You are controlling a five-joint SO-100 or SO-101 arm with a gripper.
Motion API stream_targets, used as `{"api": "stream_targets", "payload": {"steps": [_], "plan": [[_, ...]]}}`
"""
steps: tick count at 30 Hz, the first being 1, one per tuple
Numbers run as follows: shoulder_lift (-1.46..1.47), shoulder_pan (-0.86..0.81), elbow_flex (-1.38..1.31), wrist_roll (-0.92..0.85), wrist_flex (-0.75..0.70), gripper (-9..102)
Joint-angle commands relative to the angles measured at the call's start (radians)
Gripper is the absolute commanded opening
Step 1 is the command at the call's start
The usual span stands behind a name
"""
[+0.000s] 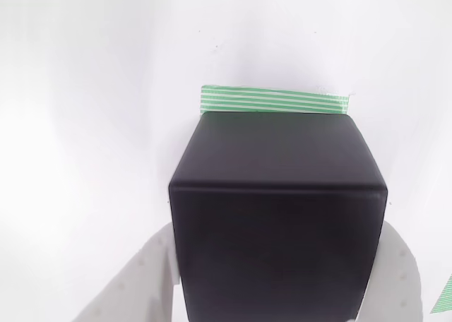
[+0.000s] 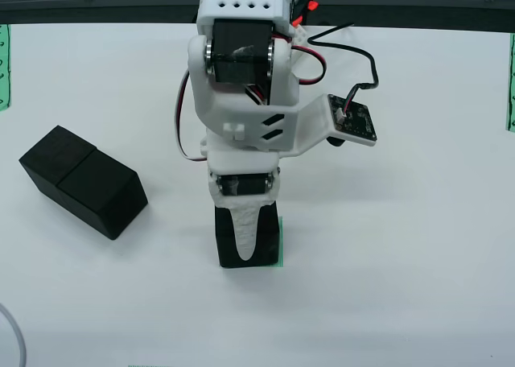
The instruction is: Stack 3 Blocks on the chosen place.
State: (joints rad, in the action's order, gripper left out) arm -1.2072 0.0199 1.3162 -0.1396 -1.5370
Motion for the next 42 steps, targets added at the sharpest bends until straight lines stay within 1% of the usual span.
{"api": "stream_targets", "payload": {"steps": [1, 10, 18, 20, 29, 30, 33, 34, 42], "plan": [[-0.014, -0.015, -0.017, 0.015, -0.018, 24], [-0.014, -0.009, -0.021, 0.097, -0.02, 24], [-0.014, -0.002, -0.018, 0.107, -0.02, 24], [-0.014, 0.002, -0.018, 0.12, -0.02, 27], [-0.015, 0.02, -0.006, 0.132, -0.02, 27], [-0.015, 0.021, -0.006, 0.132, -0.02, 28], [-0.015, 0.021, 0.002, 0.138, -0.02, 44], [-0.015, 0.021, 0.002, 0.138, -0.02, 47], [-0.028, 0.023, 0.0, 0.138, -0.02, 49]]}}
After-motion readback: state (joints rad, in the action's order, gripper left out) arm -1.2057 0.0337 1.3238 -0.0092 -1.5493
